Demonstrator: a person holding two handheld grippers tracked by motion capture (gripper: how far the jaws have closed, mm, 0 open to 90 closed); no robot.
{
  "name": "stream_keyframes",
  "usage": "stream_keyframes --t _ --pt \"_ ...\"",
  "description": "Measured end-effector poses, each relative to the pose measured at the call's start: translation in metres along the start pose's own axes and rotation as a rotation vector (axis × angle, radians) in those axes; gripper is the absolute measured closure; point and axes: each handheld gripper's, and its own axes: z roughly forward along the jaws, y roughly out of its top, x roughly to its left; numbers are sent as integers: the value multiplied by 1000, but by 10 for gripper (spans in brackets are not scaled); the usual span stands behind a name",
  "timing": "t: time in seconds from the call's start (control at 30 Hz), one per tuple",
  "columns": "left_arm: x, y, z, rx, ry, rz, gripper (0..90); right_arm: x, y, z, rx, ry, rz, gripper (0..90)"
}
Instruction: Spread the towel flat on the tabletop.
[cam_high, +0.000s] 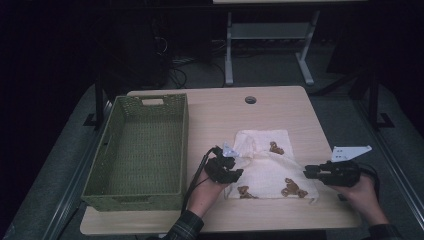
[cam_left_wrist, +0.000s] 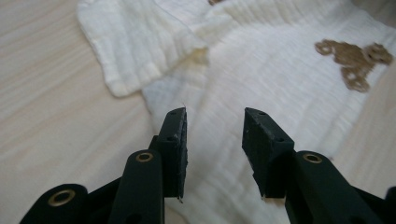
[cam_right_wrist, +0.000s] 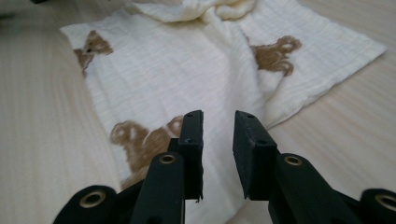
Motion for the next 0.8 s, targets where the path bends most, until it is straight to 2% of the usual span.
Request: stream_keyframes --t 0.13,0.17,0.37,0.47,0.6,0.7,0.8 --pt "9 7 7 0 6 -16 604 -9 10 6 -7 -12 -14 728" --pt "12 9 9 0 13 -11 605 -11 12 7 -7 -14 -15 728" --pt "26 17 19 5 42 -45 608 -30 27 16 -20 -24 -4 728" --pt "33 20 23 -2 66 -79 617 -41 34 22 -26 -32 -9 729" --pt "45 22 29 4 111 -93 619 -54 46 29 -30 -37 -1 729" --pt "53 24 36 11 122 -113 625 -65 53 36 -34 -38 -5 728" --pt "58 25 43 31 126 -122 629 -81 61 47 -31 -47 11 728"
